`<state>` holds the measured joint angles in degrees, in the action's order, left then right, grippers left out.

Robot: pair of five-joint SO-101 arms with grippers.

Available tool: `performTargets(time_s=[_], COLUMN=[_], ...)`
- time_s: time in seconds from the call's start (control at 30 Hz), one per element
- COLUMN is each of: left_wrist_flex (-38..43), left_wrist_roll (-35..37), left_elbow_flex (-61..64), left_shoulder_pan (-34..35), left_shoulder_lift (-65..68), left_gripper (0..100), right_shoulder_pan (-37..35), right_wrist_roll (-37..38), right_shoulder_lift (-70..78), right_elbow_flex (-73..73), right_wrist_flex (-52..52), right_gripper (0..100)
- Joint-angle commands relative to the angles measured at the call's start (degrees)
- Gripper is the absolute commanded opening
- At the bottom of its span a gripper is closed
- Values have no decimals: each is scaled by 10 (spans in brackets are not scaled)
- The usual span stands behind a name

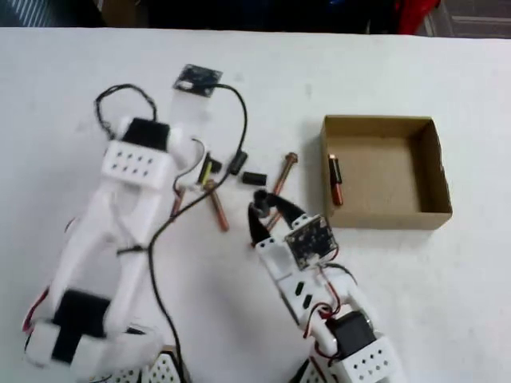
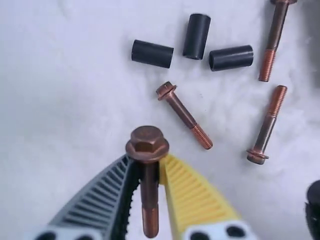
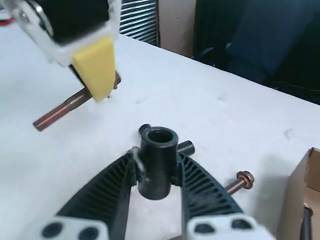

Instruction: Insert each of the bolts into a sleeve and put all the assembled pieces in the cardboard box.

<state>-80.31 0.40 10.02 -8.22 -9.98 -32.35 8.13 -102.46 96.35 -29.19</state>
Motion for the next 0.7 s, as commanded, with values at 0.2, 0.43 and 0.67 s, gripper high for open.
performTargets(time_s=[0.2,0.43,0.67], left_wrist_flex=[119,272,390], left_wrist_roll=[-5,-5,4], left_elbow_flex=[99,246,374], left_shoulder_pan=[-24,-83,-84], left_shoulder_lift=[-257,-414,-544], left_gripper=[22,22,22], right_shoulder_pan=[-32,-52,-76], right_wrist_roll=[-5,-5,-5], right_shoulder_lift=[-6,-6,-7], right_elbow_flex=[5,5,5], right_wrist_flex=[4,4,39], right_gripper=[17,17,17])
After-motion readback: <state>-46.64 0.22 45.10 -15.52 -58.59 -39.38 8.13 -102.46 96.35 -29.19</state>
